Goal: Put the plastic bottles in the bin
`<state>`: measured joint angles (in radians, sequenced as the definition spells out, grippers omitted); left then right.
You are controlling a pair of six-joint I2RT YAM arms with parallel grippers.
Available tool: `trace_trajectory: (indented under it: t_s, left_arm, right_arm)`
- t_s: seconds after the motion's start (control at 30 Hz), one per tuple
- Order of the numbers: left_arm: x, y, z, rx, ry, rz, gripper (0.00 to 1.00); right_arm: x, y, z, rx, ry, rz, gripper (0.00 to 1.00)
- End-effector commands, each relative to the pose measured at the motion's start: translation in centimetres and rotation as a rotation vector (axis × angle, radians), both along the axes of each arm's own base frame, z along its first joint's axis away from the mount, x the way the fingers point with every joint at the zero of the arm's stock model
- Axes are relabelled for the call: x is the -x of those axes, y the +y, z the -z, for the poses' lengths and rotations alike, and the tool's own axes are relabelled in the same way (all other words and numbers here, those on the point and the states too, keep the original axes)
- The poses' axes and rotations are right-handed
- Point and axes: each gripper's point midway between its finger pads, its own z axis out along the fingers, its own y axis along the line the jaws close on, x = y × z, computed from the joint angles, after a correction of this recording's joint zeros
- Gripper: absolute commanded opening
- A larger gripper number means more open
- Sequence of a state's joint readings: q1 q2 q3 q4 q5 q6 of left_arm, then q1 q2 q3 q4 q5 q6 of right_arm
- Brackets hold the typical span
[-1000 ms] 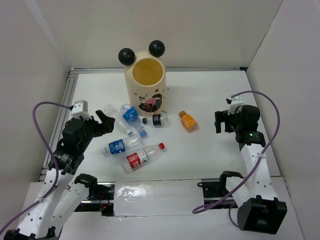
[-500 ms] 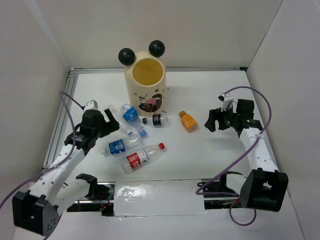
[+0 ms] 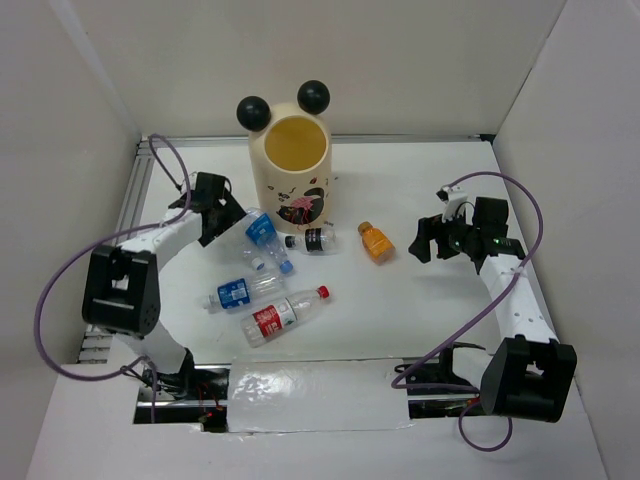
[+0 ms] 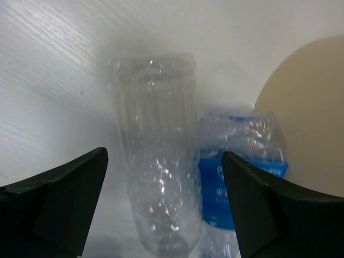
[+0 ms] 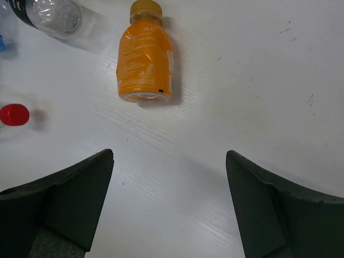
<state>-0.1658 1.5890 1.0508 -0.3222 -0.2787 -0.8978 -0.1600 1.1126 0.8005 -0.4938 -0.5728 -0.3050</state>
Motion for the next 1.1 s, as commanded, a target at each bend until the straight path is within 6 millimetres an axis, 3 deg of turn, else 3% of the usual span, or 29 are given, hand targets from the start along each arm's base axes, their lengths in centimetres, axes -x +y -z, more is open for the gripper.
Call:
trace_trajectory:
  t_s: [0.0,0.17,0.27,0.33,0.37,0.47,0.5,0.6,0.63,0.73,0.77,0.8,0.83,0.93,0.97,1.07]
  left_arm:
    - [-1.8,1.0,1.7,-0.017,0.043,-0.057,1.0]
    - [-2.9,2.8,4.4,-0.003,0.086,-0.09,1.0]
    - [-2.9,2.7,6.5,-0.014,0.16,-0.069,0.97]
    - [-2.5,2.7,6.9,-0.016,0.174,-0.069,0.86]
    - [-2.5,2.7,6.3,-0.013,0.147,-0.069,0.64]
    - [-2.1,2.8,2.4,-0.022,0.05,-0.039,0.38]
    - [-1.8,3.2,-0.3,-0.04,-0.008,-0.028,0.25]
    - [0.1,4.0,-5.1,-0.108,-0.065,-0.005,0.09]
    - [0.8,3.6,-9.4,-0.116,-0.167,0.011,0.09]
    - [2.8,2.5,-15.2,-0.159,-0.299,0.087,0.09]
    - [3.9,1.9,-18.4,-0.145,-0.39,0.118,0.09]
    - [4.6,0.6,-19.3,-0.138,-0.416,0.221,0.09]
    - [4.2,-0.7,-22.1,-0.125,-0.522,0.278,0.09]
    - [4.5,-4.1,-26.9,-0.103,-0.693,0.449,0.02]
    - [4.3,-4.7,-30.4,-0.104,-0.803,0.457,0.0]
    - [2.7,-7.8,-34.3,-0.12,-0.942,0.521,0.0]
  right_arm:
    - [-0.8,-0.7,-1.1,0.034,-0.052,0.014,0.92]
    - [-1.0,-0.8,-1.2,0.041,-0.057,0.008,0.92]
    - [-1.1,-0.8,-0.8,0.039,-0.045,0.007,0.92]
    - [-1.3,-0.8,-1.0,0.039,-0.045,0.007,0.92]
    - [-1.3,-0.8,-1.0,0.039,-0.045,0.007,0.92]
    - [-1.3,-0.7,-1.3,0.047,-0.057,-0.016,0.91]
    - [-1.3,-0.6,-1.3,0.041,-0.058,-0.022,0.89]
    - [-0.7,-0.3,-0.5,0.048,-0.042,-0.067,0.81]
    - [-0.7,0.1,-0.6,0.031,-0.046,-0.084,0.78]
    - [-0.3,0.4,-0.1,0.029,-0.043,-0.113,0.6]
    - [-0.5,0.4,0.2,0.028,-0.04,-0.113,0.54]
    - [-0.2,0.7,0.5,0.026,-0.032,-0.122,0.49]
    - [-0.2,0.8,0.8,0.017,-0.021,-0.128,0.44]
    - [-0.4,1.1,1.1,0.015,-0.012,-0.139,0.44]
    - [-0.5,1.4,1.0,0.016,-0.021,-0.151,0.44]
    - [-0.5,1.6,1.7,0.025,-0.003,-0.163,0.44]
